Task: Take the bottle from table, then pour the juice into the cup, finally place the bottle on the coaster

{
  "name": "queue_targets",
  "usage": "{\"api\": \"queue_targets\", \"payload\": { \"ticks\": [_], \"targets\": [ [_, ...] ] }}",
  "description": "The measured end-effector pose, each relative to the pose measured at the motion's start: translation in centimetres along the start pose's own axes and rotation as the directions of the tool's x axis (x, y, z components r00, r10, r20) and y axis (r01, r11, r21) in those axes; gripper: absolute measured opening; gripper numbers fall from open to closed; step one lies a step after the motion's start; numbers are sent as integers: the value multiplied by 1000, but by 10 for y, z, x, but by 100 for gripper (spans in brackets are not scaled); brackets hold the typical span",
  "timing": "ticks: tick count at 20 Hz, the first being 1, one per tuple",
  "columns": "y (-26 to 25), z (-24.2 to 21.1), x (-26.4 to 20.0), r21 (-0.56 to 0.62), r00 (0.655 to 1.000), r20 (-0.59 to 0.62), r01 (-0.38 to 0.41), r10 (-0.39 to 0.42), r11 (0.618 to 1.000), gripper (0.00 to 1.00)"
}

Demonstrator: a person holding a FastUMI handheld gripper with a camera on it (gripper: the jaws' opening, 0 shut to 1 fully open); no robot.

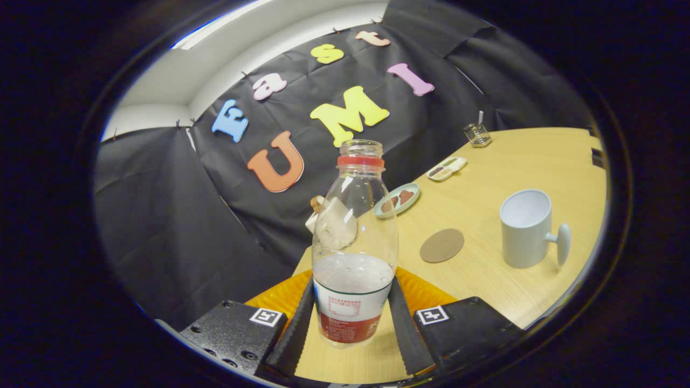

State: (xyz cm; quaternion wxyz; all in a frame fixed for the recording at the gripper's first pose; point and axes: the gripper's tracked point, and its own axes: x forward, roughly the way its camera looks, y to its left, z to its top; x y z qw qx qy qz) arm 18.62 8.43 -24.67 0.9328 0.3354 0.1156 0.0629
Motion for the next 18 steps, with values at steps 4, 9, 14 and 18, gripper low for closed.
{"api": "queue_targets", "payload": {
  "ticks": [4,9,14,18],
  "targets": [
    [-18,-1,2,162,1000,-21,14,-10,987,76],
    [-25,10,0,378,999,-12,-33,41,925,76],
    [-32,14,0,567,996,5,-75,88,820,75],
    [-32,22,1,671,994,21,-94,109,736,76]
  ]
}}
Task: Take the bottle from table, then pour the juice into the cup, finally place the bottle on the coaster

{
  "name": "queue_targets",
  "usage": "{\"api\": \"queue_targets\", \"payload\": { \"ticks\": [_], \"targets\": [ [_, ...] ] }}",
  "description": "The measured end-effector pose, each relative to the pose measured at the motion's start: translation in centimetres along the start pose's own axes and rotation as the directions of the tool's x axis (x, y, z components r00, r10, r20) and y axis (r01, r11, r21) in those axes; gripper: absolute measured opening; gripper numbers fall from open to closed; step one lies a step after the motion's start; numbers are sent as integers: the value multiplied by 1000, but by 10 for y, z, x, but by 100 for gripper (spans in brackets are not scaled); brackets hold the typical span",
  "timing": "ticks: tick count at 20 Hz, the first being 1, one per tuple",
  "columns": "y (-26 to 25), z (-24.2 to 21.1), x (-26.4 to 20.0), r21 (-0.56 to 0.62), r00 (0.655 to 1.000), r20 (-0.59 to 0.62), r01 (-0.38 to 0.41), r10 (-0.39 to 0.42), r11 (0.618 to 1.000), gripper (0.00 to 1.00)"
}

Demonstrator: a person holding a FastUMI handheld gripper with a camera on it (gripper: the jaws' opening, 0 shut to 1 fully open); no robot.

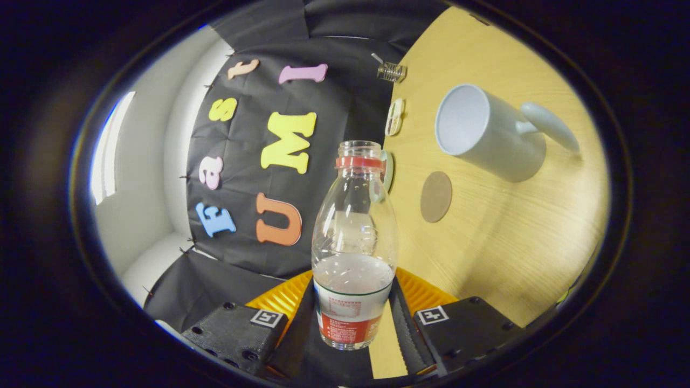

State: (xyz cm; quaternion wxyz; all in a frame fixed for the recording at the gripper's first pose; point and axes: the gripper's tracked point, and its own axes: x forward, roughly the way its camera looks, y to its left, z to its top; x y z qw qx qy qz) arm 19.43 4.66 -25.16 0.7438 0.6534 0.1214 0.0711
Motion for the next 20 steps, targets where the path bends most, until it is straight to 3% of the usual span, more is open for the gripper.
{"api": "queue_targets", "payload": {
  "ticks": [9,20],
  "targets": [
    [4,12,-4,143,999,13,-39,37,989,75],
    [12,31,-6,227,997,32,-72,67,971,75]
  ]
}}
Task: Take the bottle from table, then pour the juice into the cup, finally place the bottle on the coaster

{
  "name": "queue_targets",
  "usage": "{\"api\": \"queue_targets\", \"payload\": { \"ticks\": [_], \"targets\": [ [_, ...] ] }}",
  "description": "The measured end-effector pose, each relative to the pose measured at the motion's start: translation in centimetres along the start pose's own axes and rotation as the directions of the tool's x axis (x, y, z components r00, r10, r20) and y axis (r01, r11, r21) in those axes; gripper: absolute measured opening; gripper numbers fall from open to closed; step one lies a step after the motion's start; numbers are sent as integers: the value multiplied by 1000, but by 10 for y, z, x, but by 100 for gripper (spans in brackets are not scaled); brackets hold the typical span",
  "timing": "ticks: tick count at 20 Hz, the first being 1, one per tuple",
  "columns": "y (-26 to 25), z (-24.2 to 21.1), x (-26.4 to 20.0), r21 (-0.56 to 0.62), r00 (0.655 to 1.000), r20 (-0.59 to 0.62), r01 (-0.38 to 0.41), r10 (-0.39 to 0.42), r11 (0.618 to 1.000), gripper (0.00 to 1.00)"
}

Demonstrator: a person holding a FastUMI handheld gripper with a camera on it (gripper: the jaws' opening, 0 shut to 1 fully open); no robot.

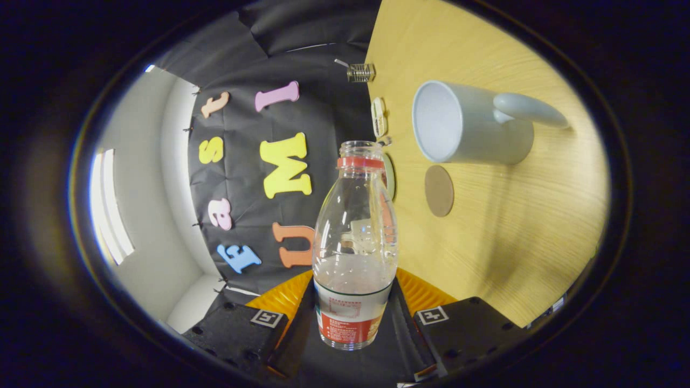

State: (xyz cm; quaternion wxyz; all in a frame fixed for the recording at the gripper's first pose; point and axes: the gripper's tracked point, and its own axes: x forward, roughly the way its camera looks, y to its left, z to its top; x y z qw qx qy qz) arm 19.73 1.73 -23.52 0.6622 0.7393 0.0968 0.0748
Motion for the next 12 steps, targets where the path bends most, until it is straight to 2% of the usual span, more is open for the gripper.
{"api": "queue_targets", "payload": {
  "ticks": [12],
  "targets": [
    [2,5,-8,71,1000,1,-17,17,997,75]
  ]
}}
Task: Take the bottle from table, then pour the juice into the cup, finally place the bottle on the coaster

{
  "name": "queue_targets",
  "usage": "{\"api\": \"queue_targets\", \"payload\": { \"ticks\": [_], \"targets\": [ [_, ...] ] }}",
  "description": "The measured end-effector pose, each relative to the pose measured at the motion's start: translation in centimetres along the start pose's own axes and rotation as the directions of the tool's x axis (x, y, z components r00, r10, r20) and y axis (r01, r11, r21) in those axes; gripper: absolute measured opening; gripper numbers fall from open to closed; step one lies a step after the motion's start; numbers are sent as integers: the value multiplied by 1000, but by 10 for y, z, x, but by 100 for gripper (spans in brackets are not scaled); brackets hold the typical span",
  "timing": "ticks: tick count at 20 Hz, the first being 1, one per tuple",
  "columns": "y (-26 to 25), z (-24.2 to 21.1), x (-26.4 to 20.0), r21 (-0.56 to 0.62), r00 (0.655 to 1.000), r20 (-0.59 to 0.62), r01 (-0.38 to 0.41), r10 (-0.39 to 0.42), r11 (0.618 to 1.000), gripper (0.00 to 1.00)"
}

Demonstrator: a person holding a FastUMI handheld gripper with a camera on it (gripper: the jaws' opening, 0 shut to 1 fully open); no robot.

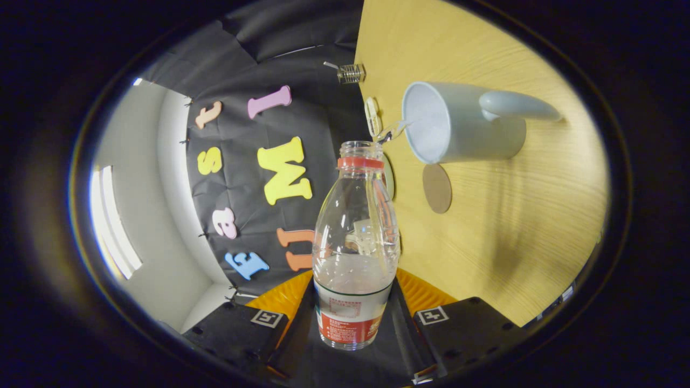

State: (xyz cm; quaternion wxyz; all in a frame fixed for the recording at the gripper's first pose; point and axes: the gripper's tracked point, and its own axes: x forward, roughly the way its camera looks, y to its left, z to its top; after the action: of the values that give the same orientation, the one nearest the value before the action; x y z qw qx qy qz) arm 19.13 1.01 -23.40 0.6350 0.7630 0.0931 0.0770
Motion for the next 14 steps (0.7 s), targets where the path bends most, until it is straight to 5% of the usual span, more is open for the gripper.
{"api": "queue_targets", "payload": {
  "ticks": [14],
  "targets": [
    [10,1,-2,23,1000,-16,-11,12,1000,75]
  ]
}}
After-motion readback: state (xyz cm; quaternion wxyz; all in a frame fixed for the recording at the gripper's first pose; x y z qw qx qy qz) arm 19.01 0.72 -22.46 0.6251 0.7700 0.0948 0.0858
